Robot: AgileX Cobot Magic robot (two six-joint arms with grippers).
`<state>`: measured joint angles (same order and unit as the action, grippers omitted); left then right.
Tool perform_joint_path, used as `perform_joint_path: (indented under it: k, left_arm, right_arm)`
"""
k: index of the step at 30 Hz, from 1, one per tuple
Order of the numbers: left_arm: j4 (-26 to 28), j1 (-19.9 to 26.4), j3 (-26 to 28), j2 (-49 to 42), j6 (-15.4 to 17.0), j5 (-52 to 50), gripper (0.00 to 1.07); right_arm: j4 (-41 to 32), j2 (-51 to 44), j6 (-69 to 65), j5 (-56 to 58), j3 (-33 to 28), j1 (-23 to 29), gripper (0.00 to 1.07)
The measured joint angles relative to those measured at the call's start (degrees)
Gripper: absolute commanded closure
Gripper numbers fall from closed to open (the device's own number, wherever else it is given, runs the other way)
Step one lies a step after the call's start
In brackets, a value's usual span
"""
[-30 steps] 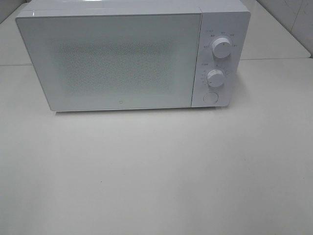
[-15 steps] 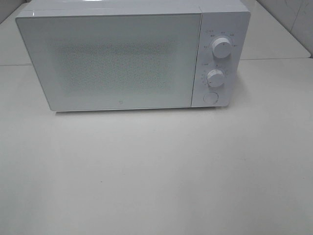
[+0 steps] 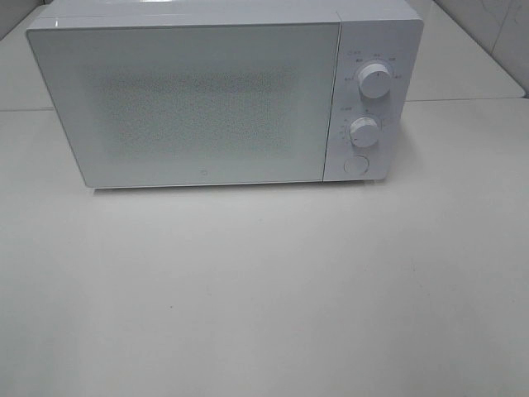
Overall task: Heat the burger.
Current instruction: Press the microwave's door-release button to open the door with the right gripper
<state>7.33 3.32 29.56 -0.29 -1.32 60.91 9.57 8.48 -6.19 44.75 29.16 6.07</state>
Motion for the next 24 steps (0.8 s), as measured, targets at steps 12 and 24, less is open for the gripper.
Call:
perform_joint_path:
  k: [12,24]
  left_arm:
    - [0.00,0.00,0.00,0.00,0.00,0.00,0.22]
    - [0.00,0.00,0.00,0.00,0.00,0.00,0.22]
  right_arm:
    - [0.00,12.95,0.00,-15.13,-2.52,0.00,0.40]
    - [0.00,28.13,-0.29,-29.79,-4.76,0.00,0.69]
